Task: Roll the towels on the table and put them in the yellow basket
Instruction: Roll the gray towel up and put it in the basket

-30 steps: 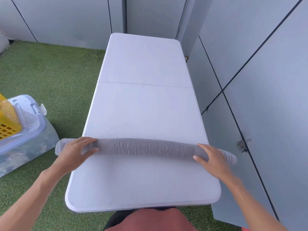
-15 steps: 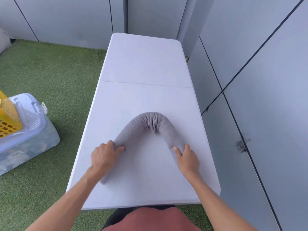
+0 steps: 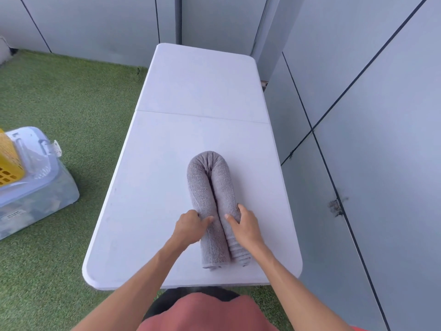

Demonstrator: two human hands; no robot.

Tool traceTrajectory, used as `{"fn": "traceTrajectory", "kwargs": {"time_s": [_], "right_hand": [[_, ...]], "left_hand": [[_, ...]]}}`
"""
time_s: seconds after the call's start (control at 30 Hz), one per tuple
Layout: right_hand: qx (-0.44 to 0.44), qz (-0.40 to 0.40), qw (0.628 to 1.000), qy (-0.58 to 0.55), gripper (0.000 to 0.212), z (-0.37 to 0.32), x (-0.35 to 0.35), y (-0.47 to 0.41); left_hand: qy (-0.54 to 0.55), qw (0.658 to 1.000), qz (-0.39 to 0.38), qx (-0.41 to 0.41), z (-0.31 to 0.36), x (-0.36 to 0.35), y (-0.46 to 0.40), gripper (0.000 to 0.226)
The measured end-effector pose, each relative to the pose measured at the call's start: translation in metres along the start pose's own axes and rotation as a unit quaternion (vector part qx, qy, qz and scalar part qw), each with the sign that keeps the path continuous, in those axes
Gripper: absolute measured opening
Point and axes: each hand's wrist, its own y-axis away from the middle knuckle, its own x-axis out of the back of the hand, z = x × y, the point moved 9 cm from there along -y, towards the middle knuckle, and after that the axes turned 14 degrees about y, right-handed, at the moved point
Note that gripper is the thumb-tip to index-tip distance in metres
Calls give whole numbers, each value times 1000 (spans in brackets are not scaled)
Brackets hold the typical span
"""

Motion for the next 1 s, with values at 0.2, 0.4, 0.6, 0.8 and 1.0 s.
{"fn": "traceTrajectory", "kwargs": {"time_s": [0.2,0.4,0.6,0.8,1.0], "right_hand": [[14,-120,986,115,115,26,6,14],[11,-97,963,250,145,19,-8,25],[-16,46,963,267,121,9,-10,28],[22,36,977,208,103,-44,-29,16],[108,12,977,182,101,-175,-95,22]], "left_hand": [[176,978,-92,66,2,-48,11,32],[171,976,-95,97,0,-54,16,31],[177,977,-83,86,-11,-42,15,39],[113,989,95,16,-42,40,15,37],[-11,967,254,-20,-121,188,37,38]]}}
